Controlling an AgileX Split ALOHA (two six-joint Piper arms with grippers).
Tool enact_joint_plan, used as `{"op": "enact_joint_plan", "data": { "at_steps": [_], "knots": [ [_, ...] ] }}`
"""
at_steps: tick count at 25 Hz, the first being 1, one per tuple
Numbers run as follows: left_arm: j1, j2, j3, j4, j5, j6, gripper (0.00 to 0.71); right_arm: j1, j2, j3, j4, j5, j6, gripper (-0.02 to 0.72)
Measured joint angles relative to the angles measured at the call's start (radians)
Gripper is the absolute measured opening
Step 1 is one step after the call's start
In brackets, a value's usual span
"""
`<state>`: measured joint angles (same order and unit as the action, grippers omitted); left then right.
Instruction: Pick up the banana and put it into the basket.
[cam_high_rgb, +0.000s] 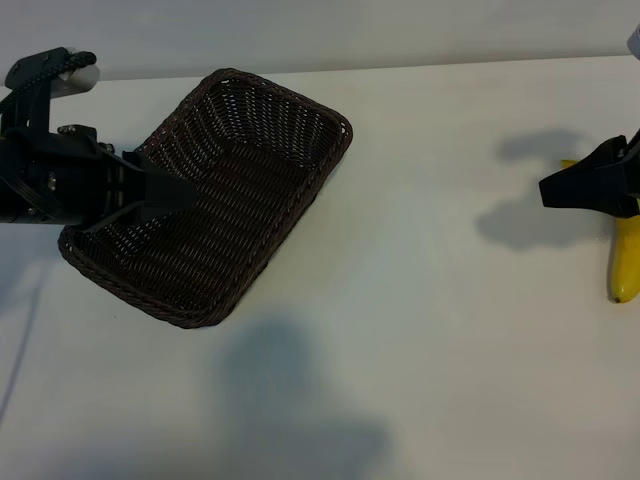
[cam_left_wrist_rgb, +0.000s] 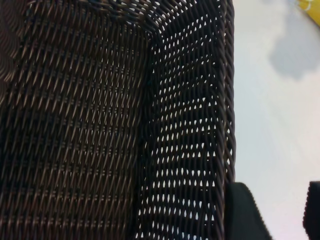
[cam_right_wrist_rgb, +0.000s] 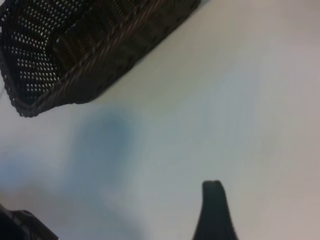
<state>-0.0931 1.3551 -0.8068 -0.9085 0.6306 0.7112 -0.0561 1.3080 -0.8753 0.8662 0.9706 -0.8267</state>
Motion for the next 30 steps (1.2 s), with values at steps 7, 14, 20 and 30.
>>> {"op": "enact_joint_plan", "data": {
  "at_steps": [7,14,20,30],
  "knots": [
    [0.0,0.0,0.0,0.0,0.0,0.0,0.358,0.0,0.0,0.0,0.0,0.0,0.0,0.521],
    [0.0,0.0,0.0,0.0,0.0,0.0,0.358,0.0,0.0,0.0,0.0,0.0,0.0,0.521],
    [0.0,0.0,0.0,0.0,0.0,0.0,0.358,0.0,0.0,0.0,0.009,0.0,0.0,0.521],
    [0.0,0.0,0.0,0.0,0.0,0.0,0.358,0.0,0.0,0.0,0.029,-0.001,0.0,0.521]
  ]
}}
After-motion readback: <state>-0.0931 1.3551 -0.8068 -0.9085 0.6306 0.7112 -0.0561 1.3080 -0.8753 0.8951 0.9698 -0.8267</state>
